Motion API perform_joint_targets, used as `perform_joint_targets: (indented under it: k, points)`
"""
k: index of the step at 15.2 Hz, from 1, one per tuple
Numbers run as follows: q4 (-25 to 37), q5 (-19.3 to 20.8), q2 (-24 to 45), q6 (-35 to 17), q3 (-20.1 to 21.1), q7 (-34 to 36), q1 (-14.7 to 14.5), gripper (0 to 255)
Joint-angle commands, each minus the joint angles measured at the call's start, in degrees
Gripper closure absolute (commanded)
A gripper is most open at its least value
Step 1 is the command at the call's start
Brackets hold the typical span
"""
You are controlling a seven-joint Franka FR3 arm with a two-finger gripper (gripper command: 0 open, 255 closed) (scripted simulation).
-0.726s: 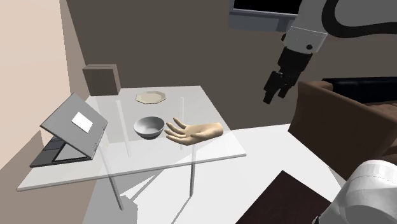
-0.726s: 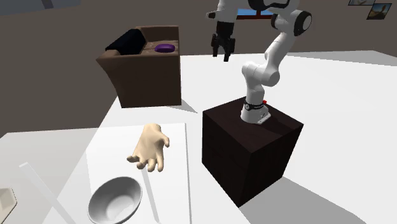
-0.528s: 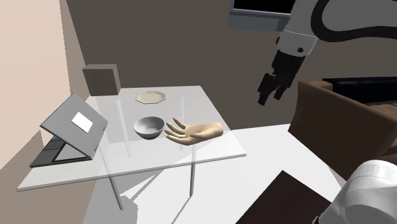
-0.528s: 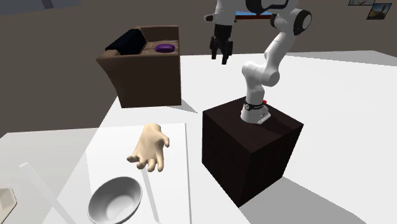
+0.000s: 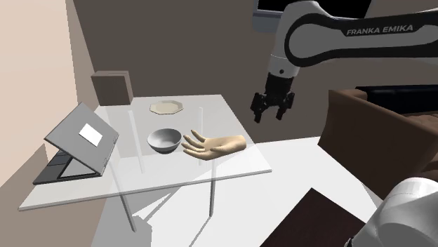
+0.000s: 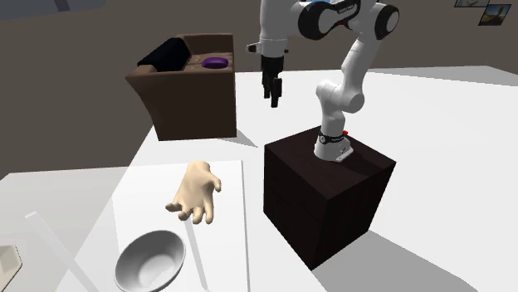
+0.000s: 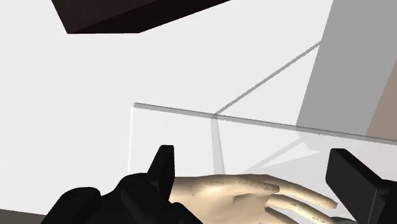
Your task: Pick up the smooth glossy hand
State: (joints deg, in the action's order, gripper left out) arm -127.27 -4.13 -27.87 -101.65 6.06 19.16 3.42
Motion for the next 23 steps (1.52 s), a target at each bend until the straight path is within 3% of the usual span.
perform_joint_targets:
  k: [1,11,23]
  points:
    - [1.47,-0.39,4.3,-1.85,1.01,3.66,0.62,0]
    - [12.23,-0.47,26.79,-8.63,2.82,19.48,2.88,0]
    - [31.43,-1.95,53.52,-10.88,0.09,34.45,3.6,0]
